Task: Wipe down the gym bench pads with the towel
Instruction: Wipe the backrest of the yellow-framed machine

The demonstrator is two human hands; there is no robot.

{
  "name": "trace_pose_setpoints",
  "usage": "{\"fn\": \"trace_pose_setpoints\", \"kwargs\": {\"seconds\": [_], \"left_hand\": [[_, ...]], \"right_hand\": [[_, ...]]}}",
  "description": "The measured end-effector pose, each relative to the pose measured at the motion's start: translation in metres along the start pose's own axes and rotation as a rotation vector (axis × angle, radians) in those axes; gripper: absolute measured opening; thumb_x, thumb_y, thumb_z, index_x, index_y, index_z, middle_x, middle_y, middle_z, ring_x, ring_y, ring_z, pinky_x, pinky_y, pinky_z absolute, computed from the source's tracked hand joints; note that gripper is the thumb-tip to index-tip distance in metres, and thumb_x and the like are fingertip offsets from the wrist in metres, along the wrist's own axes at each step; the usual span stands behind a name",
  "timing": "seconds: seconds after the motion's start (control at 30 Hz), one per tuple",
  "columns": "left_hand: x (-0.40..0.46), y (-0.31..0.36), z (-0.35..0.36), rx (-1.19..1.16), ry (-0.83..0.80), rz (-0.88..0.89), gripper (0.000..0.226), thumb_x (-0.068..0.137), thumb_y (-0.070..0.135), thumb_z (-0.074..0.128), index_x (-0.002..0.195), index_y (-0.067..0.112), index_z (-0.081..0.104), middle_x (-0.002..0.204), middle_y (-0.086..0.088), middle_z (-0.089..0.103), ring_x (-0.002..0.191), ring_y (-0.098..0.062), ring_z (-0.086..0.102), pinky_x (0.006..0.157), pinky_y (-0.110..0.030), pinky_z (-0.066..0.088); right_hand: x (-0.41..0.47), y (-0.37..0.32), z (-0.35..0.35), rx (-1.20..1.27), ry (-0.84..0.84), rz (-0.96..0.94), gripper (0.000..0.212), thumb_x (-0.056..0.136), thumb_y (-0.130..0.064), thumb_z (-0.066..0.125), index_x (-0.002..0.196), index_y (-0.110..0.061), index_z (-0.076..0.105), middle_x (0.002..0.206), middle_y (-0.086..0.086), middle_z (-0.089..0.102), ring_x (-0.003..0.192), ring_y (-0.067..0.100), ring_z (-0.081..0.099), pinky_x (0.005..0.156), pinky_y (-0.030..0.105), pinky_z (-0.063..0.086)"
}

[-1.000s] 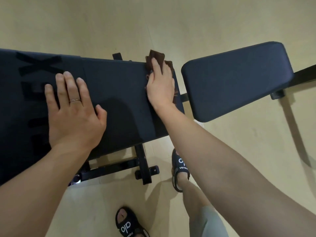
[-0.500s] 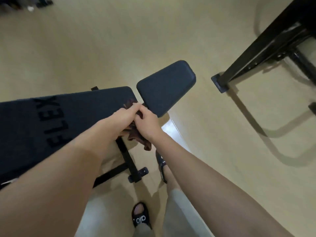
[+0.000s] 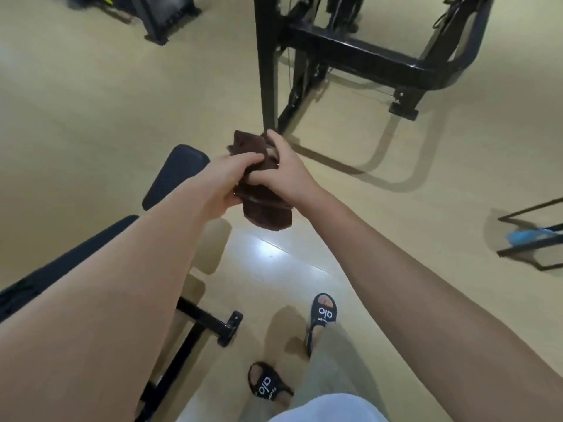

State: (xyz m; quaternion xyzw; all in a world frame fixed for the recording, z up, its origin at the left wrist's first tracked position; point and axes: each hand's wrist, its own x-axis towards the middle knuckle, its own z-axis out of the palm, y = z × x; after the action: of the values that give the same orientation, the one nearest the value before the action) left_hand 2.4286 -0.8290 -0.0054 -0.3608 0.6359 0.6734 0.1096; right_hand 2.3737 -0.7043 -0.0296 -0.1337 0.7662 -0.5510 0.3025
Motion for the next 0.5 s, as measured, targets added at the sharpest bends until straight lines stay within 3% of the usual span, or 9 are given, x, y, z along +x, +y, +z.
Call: {"fn": "trace_pose_setpoints", "kwargs": {"seconds": [0.07, 0.17, 0.27, 0.37, 0.5], "left_hand": [[-0.003, 0.02, 0.048, 0.047, -0.077, 0.009, 0.024, 0.101, 0.029, 0.058, 0.122, 0.019, 0.064, 0.114, -0.007, 0.076, 0.106, -0.022, 0.072, 0.088, -0.036, 0.06], [0.002, 0.049, 0.129, 0.107, -0.165, 0.017, 0.025, 0.1, 0.027, 0.054, 0.122, 0.018, 0.064, 0.108, -0.005, 0.077, 0.1, -0.021, 0.072, 0.078, -0.032, 0.056], [0.006, 0.076, 0.215, 0.172, -0.244, 0.027, 0.026, 0.098, 0.025, 0.054, 0.12, 0.018, 0.065, 0.104, -0.003, 0.077, 0.092, -0.017, 0.072, 0.074, -0.03, 0.054], [0.005, 0.103, 0.295, 0.234, -0.374, 0.032, 0.03, 0.099, 0.027, 0.053, 0.126, 0.016, 0.062, 0.115, -0.006, 0.075, 0.106, -0.022, 0.07, 0.085, -0.033, 0.057], [0.005, 0.138, 0.38, 0.329, -0.5, 0.026, 0.031, 0.101, 0.03, 0.052, 0.129, 0.017, 0.059, 0.119, -0.005, 0.074, 0.11, -0.022, 0.07, 0.092, -0.036, 0.057]], "right_hand": [[-0.012, 0.007, -0.055, 0.106, 0.055, 0.034, 0.098, 0.075, -0.02, 0.079, 0.161, -0.02, 0.032, 0.139, 0.0, 0.062, 0.124, 0.02, 0.062, 0.108, 0.039, 0.049], [-0.028, 0.021, -0.145, 0.254, 0.155, 0.112, 0.095, 0.073, -0.025, 0.073, 0.159, -0.022, 0.034, 0.132, 0.0, 0.063, 0.123, 0.019, 0.06, 0.104, 0.037, 0.047], [-0.046, 0.044, -0.238, 0.36, 0.243, 0.211, 0.08, 0.088, -0.026, 0.07, 0.159, -0.024, 0.034, 0.127, 0.001, 0.064, 0.126, 0.02, 0.058, 0.104, 0.041, 0.045], [-0.068, 0.064, -0.319, 0.41, 0.274, 0.256, 0.061, 0.086, -0.04, 0.07, 0.138, -0.011, 0.059, 0.13, 0.005, 0.069, 0.127, 0.025, 0.062, 0.093, 0.04, 0.052], [-0.098, 0.072, -0.403, 0.627, 0.445, 0.221, 0.03, 0.091, -0.017, 0.073, 0.12, -0.01, 0.073, 0.109, 0.003, 0.078, 0.106, 0.021, 0.071, 0.08, 0.031, 0.055]]}}
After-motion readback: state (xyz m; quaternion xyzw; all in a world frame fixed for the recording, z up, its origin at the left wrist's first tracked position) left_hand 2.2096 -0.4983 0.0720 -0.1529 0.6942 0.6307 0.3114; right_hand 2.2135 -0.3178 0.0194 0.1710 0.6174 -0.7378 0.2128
